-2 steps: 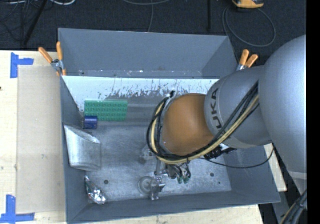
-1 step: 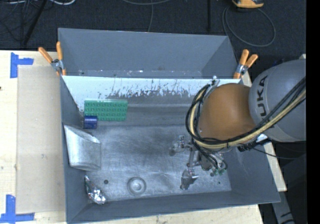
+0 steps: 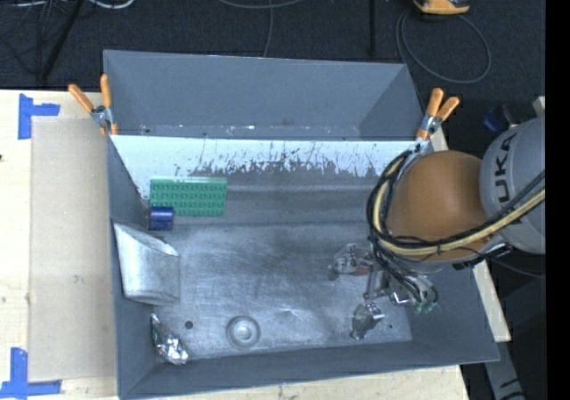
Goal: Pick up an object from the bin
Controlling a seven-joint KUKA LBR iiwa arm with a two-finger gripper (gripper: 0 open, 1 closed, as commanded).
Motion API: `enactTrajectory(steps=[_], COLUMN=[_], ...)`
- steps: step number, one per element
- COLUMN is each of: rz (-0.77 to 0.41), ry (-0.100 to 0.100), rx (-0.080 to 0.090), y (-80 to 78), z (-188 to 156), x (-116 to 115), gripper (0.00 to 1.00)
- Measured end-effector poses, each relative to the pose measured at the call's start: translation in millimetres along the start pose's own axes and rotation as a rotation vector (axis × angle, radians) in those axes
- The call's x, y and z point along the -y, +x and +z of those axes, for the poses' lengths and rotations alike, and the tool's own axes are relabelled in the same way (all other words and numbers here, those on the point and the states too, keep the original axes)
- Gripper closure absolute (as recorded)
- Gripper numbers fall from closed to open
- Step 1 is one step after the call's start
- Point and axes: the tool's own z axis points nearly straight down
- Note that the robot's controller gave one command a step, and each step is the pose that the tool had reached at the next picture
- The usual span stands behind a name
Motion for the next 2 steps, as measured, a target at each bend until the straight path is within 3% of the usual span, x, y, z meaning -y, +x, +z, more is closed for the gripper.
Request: enactTrajectory(steps=[1, 2], rz=[-0.079, -0.087], ry=[-0.003, 0.001], rx=[0.009, 0.004], y=[-82.5, -43.7], z=[-1.4, -31.9], x=[-20.5, 77.5], gripper=[0.00, 0.00])
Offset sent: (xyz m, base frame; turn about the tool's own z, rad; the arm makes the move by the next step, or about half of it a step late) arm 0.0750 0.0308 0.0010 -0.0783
